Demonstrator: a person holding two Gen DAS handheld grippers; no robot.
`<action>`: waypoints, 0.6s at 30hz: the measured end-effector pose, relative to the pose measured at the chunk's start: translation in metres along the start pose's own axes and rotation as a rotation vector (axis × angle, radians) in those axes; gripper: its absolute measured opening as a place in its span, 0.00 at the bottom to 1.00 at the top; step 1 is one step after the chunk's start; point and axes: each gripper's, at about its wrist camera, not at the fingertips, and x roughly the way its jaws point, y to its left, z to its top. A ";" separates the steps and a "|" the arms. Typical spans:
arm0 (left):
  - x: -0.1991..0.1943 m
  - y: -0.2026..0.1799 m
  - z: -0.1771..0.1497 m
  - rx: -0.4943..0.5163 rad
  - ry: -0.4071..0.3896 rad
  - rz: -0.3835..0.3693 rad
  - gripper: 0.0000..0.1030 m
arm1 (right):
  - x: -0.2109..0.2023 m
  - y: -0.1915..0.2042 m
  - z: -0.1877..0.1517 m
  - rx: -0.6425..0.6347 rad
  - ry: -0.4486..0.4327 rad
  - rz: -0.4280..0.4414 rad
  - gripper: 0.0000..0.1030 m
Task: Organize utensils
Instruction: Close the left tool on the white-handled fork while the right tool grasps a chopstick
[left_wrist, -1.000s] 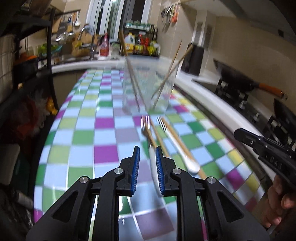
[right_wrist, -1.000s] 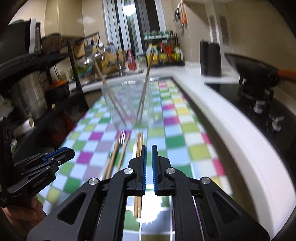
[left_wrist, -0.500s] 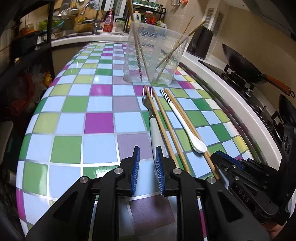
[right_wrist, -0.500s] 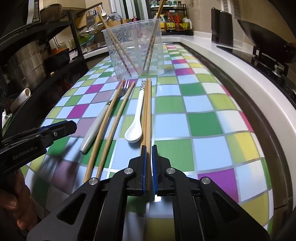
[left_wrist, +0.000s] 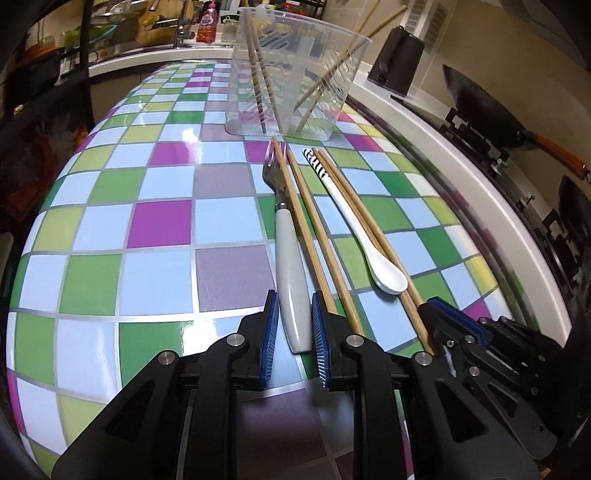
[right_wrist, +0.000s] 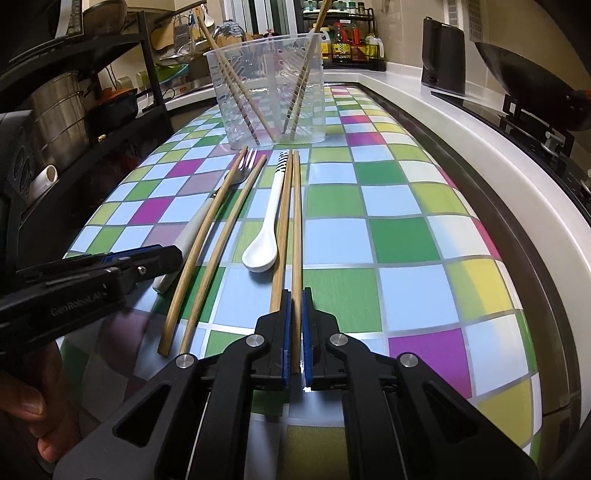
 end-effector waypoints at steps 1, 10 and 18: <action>0.000 -0.002 0.000 0.013 0.000 0.012 0.19 | 0.000 -0.001 0.000 0.002 -0.001 -0.001 0.05; -0.010 0.022 0.000 -0.023 -0.002 0.091 0.17 | -0.005 -0.007 -0.003 0.023 -0.009 -0.065 0.05; -0.027 0.039 -0.016 -0.030 -0.018 0.180 0.17 | -0.010 -0.015 -0.010 0.074 -0.041 -0.117 0.06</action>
